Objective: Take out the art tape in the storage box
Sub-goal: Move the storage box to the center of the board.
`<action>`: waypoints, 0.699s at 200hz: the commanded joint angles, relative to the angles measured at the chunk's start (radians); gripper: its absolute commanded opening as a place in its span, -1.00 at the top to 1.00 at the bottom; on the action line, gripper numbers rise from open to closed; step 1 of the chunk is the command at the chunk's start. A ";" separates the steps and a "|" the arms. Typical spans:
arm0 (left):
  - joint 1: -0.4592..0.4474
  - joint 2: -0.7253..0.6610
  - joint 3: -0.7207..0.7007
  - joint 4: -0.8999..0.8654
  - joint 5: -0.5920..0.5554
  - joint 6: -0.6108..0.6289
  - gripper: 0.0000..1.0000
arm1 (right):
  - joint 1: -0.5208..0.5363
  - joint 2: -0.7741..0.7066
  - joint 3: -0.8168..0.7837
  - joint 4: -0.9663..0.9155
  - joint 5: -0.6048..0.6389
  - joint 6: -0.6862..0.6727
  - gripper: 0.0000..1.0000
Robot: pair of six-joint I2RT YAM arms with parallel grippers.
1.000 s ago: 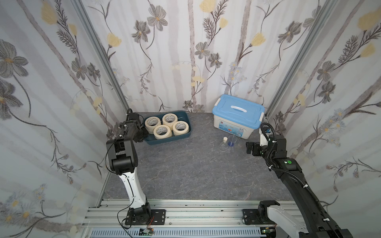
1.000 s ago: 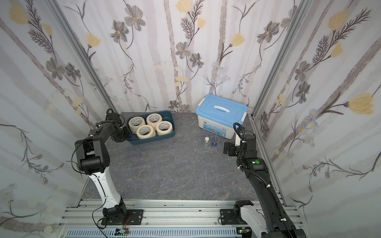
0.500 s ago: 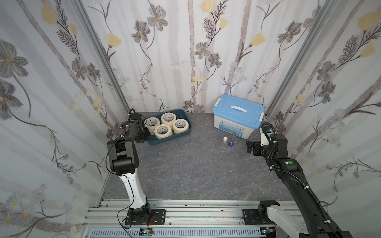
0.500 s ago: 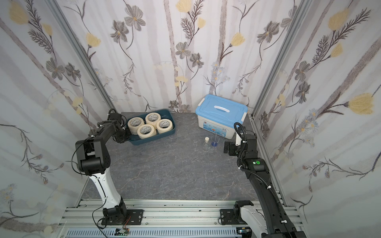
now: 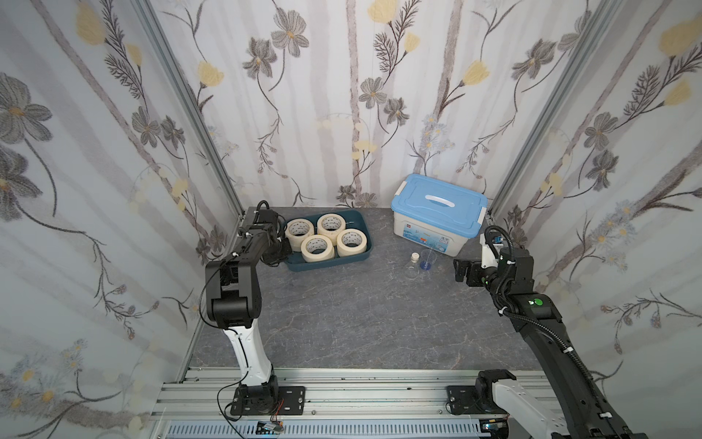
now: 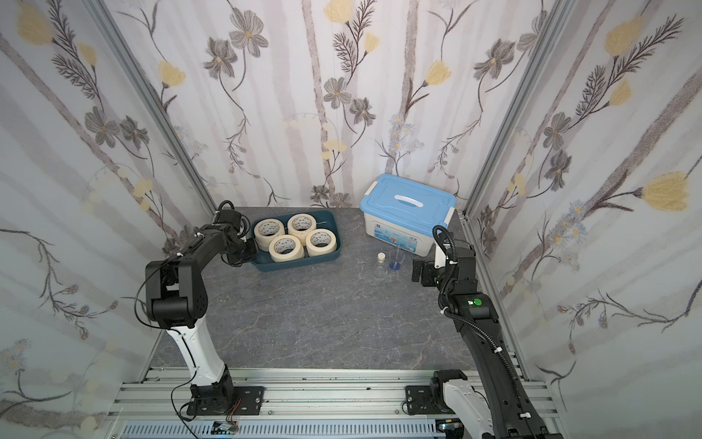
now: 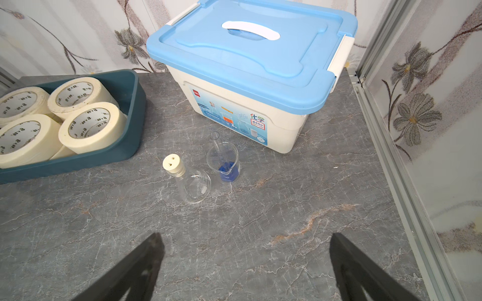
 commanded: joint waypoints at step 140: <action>-0.190 0.015 0.007 0.134 0.024 -0.079 1.00 | 0.001 0.030 0.027 0.000 -0.057 0.025 -1.00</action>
